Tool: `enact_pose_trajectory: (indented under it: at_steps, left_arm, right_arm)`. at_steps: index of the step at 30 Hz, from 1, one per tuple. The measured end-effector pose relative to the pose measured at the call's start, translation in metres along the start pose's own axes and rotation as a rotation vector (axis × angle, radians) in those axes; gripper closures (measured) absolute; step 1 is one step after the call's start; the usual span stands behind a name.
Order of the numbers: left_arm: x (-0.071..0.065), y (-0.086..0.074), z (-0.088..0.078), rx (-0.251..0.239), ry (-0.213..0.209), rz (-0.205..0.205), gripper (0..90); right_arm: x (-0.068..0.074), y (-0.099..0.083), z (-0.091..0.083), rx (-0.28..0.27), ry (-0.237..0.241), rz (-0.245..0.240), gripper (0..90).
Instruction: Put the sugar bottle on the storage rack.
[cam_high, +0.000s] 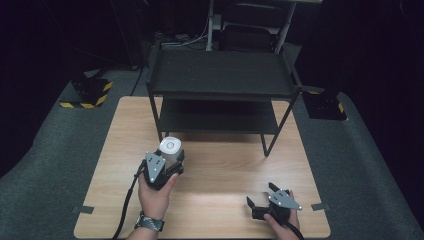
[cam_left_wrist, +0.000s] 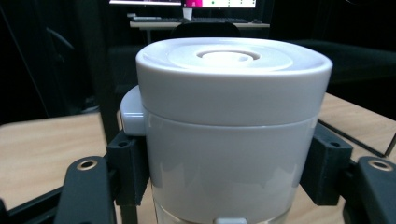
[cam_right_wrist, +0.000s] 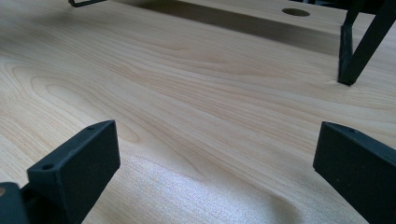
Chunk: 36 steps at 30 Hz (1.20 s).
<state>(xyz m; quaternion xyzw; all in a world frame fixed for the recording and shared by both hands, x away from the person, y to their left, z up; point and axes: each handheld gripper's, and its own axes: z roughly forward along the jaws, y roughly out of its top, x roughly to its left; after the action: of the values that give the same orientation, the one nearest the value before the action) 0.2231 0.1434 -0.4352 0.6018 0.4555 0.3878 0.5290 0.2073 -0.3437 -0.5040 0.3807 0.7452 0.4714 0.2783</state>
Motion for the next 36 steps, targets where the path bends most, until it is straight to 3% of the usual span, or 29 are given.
enact_pose_trajectory:
  at_steps: [5,15,23,26,36]
  left_arm:
    - [-0.008,0.027,0.010,-0.018,-0.014,-0.005,31.0]
    - [-0.017,0.063,0.029,-0.061,-0.011,0.005,31.0]
    - [-0.021,0.074,0.044,-0.086,-0.003,0.014,31.0]
    - [-0.021,0.076,0.056,-0.089,0.011,0.013,31.1]
    - [-0.024,0.073,0.088,-0.108,0.052,0.006,31.0]
  right_arm:
    - [0.000,0.000,0.000,0.000,-0.001,0.002,0.1]
    - [-0.001,0.000,0.000,-0.001,0.001,0.006,0.1]
    - [-0.002,-0.002,-0.001,-0.008,0.005,0.007,0.1]
    - [-0.002,-0.002,-0.001,-0.009,0.009,0.008,0.0]
    - [-0.004,-0.003,-0.001,-0.015,0.019,0.007,0.0]
